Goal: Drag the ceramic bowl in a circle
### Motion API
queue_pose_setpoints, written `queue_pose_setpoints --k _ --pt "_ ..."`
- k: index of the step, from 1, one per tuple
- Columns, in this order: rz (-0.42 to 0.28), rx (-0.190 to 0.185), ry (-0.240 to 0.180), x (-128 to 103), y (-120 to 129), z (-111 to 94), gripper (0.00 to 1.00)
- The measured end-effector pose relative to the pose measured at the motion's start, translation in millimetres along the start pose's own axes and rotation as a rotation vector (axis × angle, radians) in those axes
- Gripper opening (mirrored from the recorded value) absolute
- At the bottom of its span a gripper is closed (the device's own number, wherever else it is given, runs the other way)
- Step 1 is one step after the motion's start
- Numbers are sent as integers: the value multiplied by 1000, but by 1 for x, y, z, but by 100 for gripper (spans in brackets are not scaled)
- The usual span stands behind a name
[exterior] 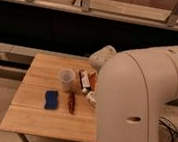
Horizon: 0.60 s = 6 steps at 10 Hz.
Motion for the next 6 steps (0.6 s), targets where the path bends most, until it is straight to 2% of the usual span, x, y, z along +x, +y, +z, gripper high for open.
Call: queue_pose_setpoints --k 2,4,6 --pt "41 -15 -6 15 -15 11 80" --pt "46 -63 -58 23 -25 31 80" --pt "-42 -116 -163 19 -31 49 80"
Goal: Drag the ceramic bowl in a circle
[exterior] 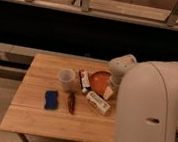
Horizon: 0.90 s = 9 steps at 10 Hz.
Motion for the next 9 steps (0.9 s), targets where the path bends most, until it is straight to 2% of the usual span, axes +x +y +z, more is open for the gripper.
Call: queue_pose_setpoints --k 1,3,6,8,9 --pt "-76 -12 -55 -7 -1 -3 80" --pt "-289 -18 -142 -23 12 -25 80" --pt "-569 -54 -174 -25 44 -47 80" --pt "-655 -65 -185 -25 54 -54 80" --pt "-671 -66 -188 -25 56 -56 80"
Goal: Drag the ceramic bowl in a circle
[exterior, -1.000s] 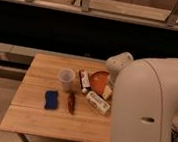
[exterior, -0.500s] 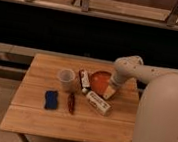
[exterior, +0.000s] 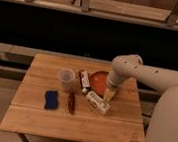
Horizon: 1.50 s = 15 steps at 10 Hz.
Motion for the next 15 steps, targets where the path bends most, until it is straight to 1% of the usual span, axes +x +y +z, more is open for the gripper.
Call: queue_pose_setpoints --k 1,2,3,4,5,6,7,9,10,11,13,15 --pt "4 6 -12 -2 -1 1 80" --pt "13 16 -36 -7 -4 3 80" --pt "38 34 -79 -14 -12 11 80" --pt "66 44 -93 -10 -19 15 80" --pt "99 53 -90 2 -26 18 80" --pt "118 54 -77 14 -30 19 80" --pt "138 55 -51 32 -35 18 80" --pt "142 39 -11 54 -38 17 80" --pt "133 24 1 61 -38 20 80" --pt "118 -2 7 68 -36 27 80" --pt "83 -33 -10 74 -36 40 80" --pt "33 -58 -50 71 -39 53 80"
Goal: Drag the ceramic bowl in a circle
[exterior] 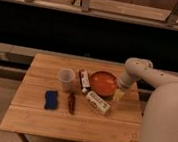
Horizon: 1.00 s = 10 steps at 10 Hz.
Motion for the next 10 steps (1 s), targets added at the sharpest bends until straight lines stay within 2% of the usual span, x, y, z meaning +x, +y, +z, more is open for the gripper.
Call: queue_pose_setpoints --k 2,5,7,10 --pt "-46 -42 -41 -7 0 17 80" --pt "-93 -82 -103 -22 -4 38 80" --pt "-103 -105 -143 -28 -7 51 63" --pt "-95 -104 -177 -34 -11 56 34"
